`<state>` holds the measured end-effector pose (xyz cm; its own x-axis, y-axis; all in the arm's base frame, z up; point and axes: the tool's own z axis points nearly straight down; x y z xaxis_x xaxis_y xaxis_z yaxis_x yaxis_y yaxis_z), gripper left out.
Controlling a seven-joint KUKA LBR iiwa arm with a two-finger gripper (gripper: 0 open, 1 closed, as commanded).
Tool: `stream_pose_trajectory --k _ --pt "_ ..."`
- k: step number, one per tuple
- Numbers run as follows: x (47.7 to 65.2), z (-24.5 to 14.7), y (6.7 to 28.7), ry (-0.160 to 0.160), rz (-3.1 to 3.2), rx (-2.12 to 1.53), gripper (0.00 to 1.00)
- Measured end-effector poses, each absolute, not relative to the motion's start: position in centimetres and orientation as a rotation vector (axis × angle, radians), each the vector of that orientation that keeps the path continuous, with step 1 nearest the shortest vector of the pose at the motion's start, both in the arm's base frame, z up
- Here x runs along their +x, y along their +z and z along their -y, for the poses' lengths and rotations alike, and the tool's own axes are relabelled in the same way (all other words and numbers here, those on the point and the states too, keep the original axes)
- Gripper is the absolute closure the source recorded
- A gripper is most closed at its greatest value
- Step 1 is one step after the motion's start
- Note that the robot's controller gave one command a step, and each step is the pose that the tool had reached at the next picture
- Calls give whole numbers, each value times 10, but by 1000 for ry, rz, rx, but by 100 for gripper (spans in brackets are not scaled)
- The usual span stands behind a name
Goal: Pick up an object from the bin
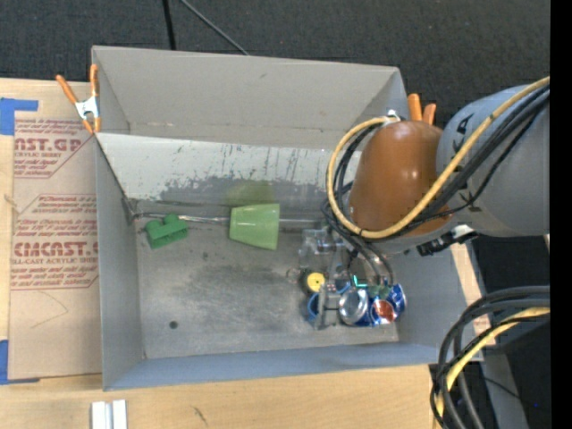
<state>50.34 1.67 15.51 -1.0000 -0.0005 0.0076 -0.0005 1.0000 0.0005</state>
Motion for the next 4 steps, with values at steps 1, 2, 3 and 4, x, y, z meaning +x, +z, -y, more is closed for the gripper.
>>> stream_pose_trajectory --k 1,2,3,4 --pt "534 28 66 0 3133 -123 0" --pt "541 27 75 0 3157 -121 100" --pt "548 18 183 -2 3147 -160 100" --pt "534 -19 142 -2 3096 -519 100"
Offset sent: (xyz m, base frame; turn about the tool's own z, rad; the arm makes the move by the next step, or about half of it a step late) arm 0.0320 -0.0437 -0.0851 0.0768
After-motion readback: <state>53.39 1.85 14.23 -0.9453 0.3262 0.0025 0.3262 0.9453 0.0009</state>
